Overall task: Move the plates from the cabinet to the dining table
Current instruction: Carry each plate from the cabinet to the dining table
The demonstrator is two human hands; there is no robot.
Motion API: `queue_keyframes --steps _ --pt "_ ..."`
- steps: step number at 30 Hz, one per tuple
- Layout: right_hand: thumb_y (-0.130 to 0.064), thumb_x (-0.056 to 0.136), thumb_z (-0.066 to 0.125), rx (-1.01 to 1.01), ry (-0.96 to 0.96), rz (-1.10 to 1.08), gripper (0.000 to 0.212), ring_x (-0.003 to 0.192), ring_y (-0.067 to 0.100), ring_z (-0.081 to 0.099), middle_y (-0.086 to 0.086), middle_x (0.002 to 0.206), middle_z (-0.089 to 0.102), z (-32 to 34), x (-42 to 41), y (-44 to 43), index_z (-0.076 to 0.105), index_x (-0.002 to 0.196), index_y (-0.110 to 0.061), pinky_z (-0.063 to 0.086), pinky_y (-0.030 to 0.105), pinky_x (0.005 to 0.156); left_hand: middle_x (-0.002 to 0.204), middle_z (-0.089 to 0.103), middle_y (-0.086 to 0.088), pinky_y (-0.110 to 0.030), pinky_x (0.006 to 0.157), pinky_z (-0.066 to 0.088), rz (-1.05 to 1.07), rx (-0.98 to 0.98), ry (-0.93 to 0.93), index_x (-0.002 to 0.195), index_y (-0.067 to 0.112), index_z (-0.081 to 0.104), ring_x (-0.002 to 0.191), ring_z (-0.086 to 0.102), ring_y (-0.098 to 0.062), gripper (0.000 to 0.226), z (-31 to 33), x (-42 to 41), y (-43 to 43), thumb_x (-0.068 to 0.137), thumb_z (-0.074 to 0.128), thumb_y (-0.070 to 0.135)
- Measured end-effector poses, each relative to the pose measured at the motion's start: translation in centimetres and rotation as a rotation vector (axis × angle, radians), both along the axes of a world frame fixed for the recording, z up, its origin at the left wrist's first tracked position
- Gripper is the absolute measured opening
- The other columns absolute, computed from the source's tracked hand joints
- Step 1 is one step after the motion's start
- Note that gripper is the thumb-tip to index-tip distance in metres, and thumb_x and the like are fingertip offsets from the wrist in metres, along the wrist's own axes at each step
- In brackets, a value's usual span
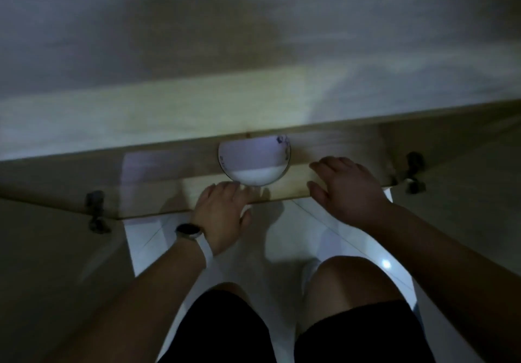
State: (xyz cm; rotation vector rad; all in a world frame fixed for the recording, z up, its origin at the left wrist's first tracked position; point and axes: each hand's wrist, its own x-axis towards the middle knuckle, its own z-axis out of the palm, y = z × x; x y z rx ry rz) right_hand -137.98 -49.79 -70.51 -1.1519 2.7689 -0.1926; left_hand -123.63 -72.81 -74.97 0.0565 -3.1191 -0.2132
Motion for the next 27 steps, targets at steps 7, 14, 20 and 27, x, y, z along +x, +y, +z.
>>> queue_keyframes --steps 7,14,20,27 --pt "-0.042 0.094 0.051 -0.087 -0.241 -0.168 0.049 0.111 0.035 0.056 0.014 0.127 0.058 -8.4 -2.8 -1.9 0.053 0.133 -0.013 0.05 0.044 0.088 0.101 0.067 -0.01 -0.033 0.075 0.05 0.331 0.354 0.003 0.11 0.012 0.066 0.089 0.063 -0.03 0.044 -4.9 -3.3 -3.1 0.08 0.043 0.035" --pt "-0.036 0.09 0.059 -0.566 -0.891 -0.718 0.04 0.075 0.027 0.063 0.013 0.088 0.065 -13.9 -5.6 -6.0 0.051 0.123 -0.014 0.058 0.043 0.073 0.101 0.073 0.005 -0.041 0.09 0.054 0.814 1.095 0.099 0.108 0.027 0.063 0.1 0.067 -0.018 0.027 -10.0 -6.8 -3.7 0.081 0.06 0.022" --pt "-0.015 0.092 0.063 -0.738 -1.036 -0.715 0.006 0.063 0.023 0.063 0.01 0.076 0.066 -14.7 -7.8 -9.2 0.063 0.096 -0.011 0.053 0.028 0.049 0.113 0.066 -0.013 -0.047 0.09 0.055 0.83 1.233 0.078 0.121 0.005 0.054 0.104 0.064 -0.029 0.052 -11.1 -9.0 -4.9 0.07 0.057 0.014" --pt "0.01 0.083 0.048 -0.719 -1.037 -0.721 0.04 0.091 0.031 0.067 0.007 0.102 0.067 -15.4 -8.0 -10.5 0.063 0.111 -0.014 0.061 0.039 0.064 0.105 0.065 -0.009 -0.046 0.081 0.057 0.889 1.282 0.031 0.115 0.01 0.051 0.102 0.062 -0.033 0.043 -10.9 -9.3 -5.4 0.073 0.058 -0.002"
